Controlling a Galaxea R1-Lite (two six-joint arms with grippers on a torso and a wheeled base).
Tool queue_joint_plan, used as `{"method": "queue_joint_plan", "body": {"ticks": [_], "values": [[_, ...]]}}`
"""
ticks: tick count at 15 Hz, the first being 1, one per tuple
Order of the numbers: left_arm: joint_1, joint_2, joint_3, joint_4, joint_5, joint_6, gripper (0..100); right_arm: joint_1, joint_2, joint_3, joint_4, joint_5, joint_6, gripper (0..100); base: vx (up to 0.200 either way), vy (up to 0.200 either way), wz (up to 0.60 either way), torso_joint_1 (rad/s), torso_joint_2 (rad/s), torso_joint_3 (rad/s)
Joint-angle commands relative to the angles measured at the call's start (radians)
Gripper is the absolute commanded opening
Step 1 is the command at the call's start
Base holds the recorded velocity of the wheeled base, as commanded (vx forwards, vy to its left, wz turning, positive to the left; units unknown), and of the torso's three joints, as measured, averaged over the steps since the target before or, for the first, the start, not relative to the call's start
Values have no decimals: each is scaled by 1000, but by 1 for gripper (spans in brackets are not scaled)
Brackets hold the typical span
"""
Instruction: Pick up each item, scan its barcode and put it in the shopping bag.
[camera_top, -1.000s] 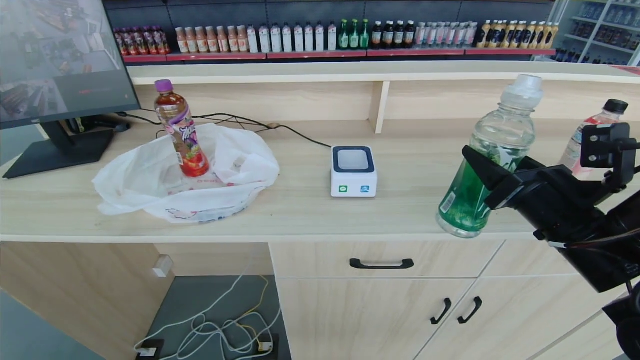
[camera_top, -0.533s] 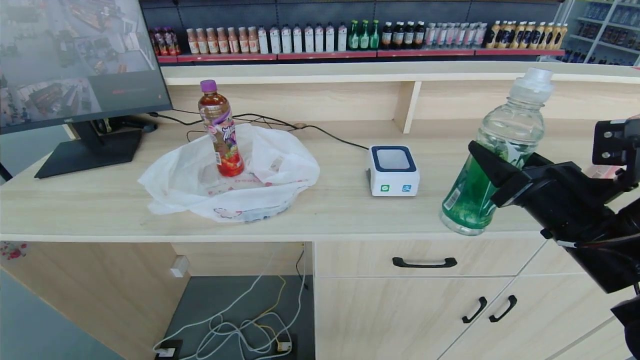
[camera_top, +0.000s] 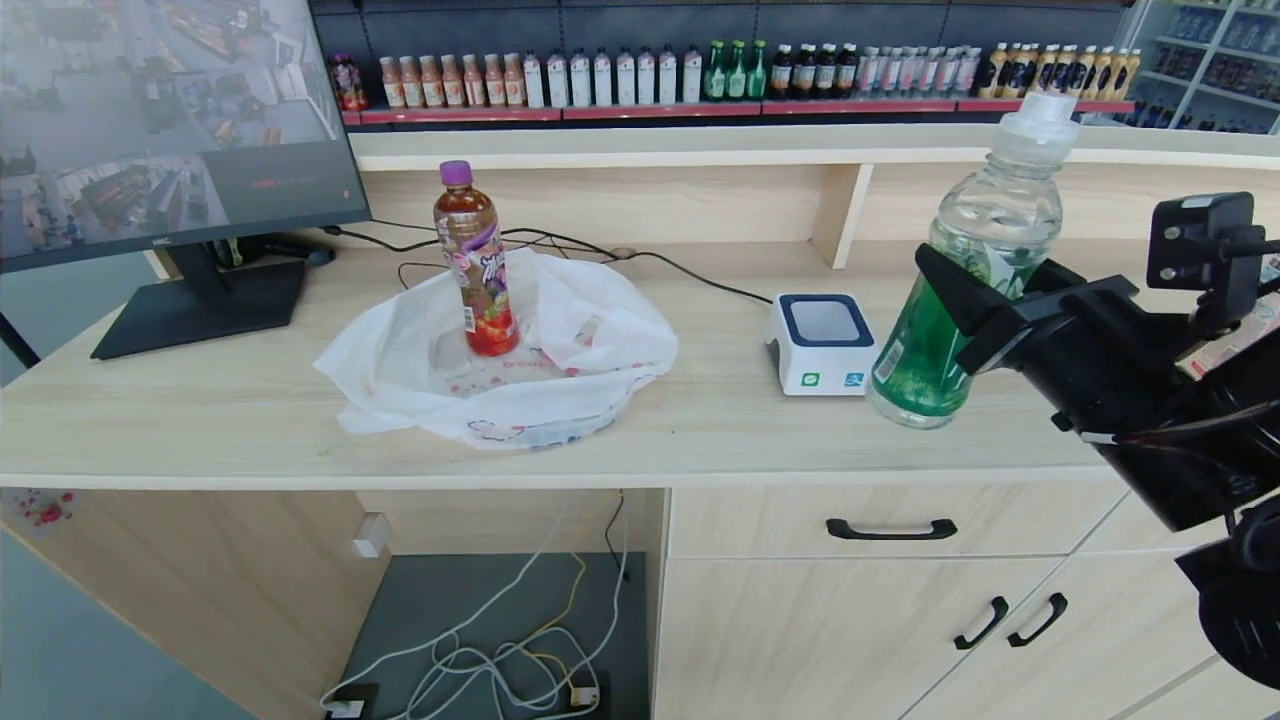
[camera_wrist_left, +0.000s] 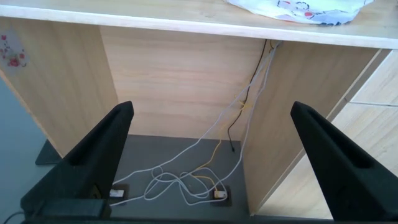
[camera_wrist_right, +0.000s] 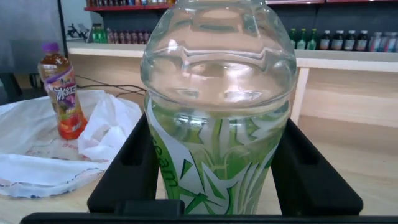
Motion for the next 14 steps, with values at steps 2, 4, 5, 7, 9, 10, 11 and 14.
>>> {"method": "queue_joint_plan", "body": {"ticks": [2, 4, 5, 7, 9, 10, 11, 14], "values": [[0, 0, 0, 0, 0, 1, 100, 45, 72, -258, 103, 26, -43, 0, 0, 0, 0, 0, 0, 0], [0, 0, 0, 0, 0, 1, 100, 46, 73, -323, 176, 59, -63, 0, 0, 0, 0, 0, 0, 0], [0, 0, 0, 0, 0, 1, 100, 46, 73, -410, 326, 121, -100, 0, 0, 0, 0, 0, 0, 0], [0, 0, 0, 0, 0, 1, 100, 45, 99, -539, 453, 210, -147, 0, 0, 0, 0, 0, 0, 0], [0, 0, 0, 0, 0, 1, 100, 49, 153, -702, 534, 306, -221, 0, 0, 0, 0, 0, 0, 0], [0, 0, 0, 0, 0, 1, 100, 52, 173, -746, 588, 342, -265, 0, 0, 0, 0, 0, 0, 0], [0, 0, 0, 0, 0, 1, 100, 52, 174, -751, 594, 348, -271, 0, 0, 0, 0, 0, 0, 0], [0, 0, 0, 0, 0, 1, 100, 14, 230, -858, 660, 444, -518, 0, 0, 0, 0, 0, 0, 0]]}}
